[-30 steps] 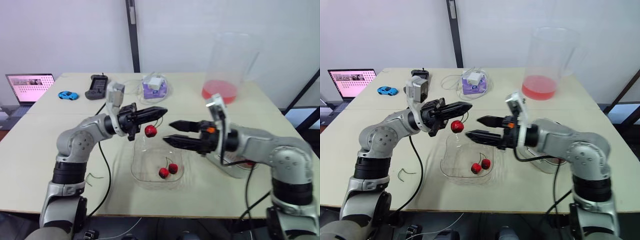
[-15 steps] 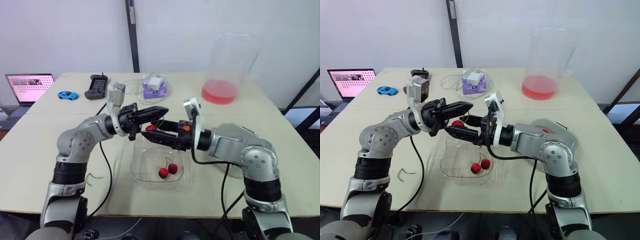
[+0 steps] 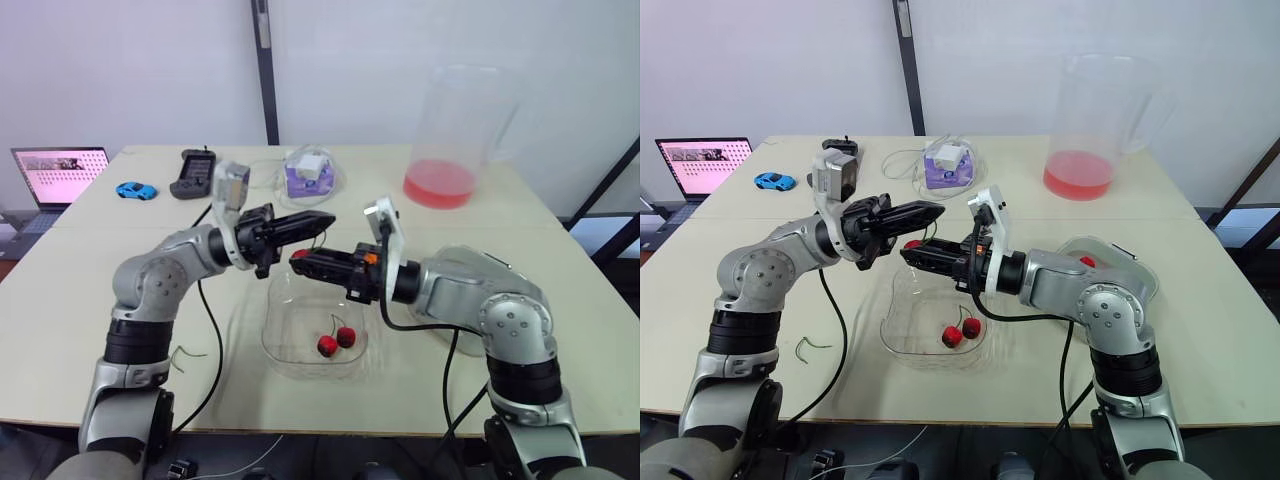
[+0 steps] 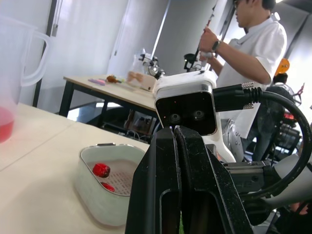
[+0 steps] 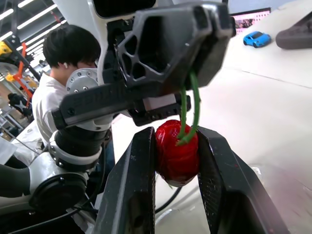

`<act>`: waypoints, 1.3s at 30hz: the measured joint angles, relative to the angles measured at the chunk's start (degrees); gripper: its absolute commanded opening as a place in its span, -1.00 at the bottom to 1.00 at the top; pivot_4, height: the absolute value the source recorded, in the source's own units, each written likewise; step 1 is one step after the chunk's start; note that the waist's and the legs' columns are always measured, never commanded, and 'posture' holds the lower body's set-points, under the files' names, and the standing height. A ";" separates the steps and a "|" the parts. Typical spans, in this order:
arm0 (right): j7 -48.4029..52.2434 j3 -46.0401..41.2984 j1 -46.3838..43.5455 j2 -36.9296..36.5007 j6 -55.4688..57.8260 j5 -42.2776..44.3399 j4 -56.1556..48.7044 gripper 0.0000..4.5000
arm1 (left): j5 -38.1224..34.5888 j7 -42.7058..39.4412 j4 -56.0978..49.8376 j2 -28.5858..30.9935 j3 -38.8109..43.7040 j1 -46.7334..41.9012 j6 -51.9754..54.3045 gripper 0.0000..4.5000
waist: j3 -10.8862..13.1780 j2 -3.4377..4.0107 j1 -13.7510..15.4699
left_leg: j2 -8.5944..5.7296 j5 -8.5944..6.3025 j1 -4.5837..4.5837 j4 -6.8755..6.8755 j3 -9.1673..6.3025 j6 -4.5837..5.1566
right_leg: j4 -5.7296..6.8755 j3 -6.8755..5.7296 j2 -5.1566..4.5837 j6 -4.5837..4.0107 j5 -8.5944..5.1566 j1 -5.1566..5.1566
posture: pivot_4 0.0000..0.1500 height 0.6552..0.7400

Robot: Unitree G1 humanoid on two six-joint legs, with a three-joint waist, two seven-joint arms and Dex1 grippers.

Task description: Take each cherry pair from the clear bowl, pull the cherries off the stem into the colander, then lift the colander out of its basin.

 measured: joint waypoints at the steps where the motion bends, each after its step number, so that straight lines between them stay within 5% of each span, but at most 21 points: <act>1: 0.48 0.25 -0.01 -0.93 0.19 -0.38 -0.21 -0.48 | 0.07 -0.09 0.00 0.09 -0.07 0.08 0.01 -1.00 | 0.00 0.00 0.00 | 0.00 0.00 0.00 0.00 0.00 0.00 | 0.00 0.00 0.00 0.00 0.00 0.00 | 1.00 0.84; 14: 5.48 5.51 0.11 -7.37 4.67 -4.24 -0.72 -0.48 | 0.65 -0.55 0.02 0.30 -0.38 0.31 -1.07 -1.00 | 0.00 0.00 0.03 | 0.00 0.00 0.00 0.00 0.00 0.01 | 0.00 0.00 0.00 0.00 0.00 -0.01 | 1.00 0.84; 21: 6.82 -1.21 -0.13 -13.70 6.48 0.10 -2.72 -0.48 | 0.66 -0.78 0.00 0.93 -0.31 0.36 -1.18 -1.00 | 0.00 0.00 0.10 | -0.01 -0.01 -0.01 0.00 0.01 0.01 | -0.02 0.01 -0.01 0.00 0.00 0.00 | 1.00 0.84; 26: 15.44 -9.48 1.64 -38.63 4.94 -6.39 1.03 -0.48 | 1.48 -1.15 0.31 2.93 0.60 1.85 -1.77 -1.00 | 0.06 0.05 0.84 | -0.04 -0.08 -0.04 0.00 0.05 0.13 | -0.27 0.00 -0.02 0.01 -0.01 0.07 | 1.00 0.84; 33: 29.04 -6.15 14.06 -54.24 -8.23 -23.82 10.19 -0.48 | 3.83 -2.66 0.35 3.83 -0.49 2.70 -3.59 -1.00 | 0.06 0.05 -0.03 | -0.02 -0.11 0.04 0.01 0.13 0.19 | -0.27 0.08 0.00 0.01 0.00 0.10 | 1.00 0.84; 36: 32.12 -5.19 14.49 -54.04 -11.73 -27.16 12.86 -0.08 | 4.51 -3.19 0.37 3.83 -0.71 2.83 -3.95 -1.00 | 0.06 0.11 -0.08 | 0.00 -0.11 0.07 -0.02 0.14 0.19 | -0.24 0.10 0.02 0.01 0.00 0.08 | 1.00 0.84; 39: 33.64 -3.64 14.51 -53.49 -13.59 -29.93 13.71 0.59 | 4.57 -3.49 0.36 3.83 -0.73 2.97 -4.01 -1.00 | 0.06 0.10 0.11 | -0.01 -0.10 0.03 0.02 0.15 0.17 | -0.24 0.10 -0.01 0.01 0.00 0.09 | 1.00 0.84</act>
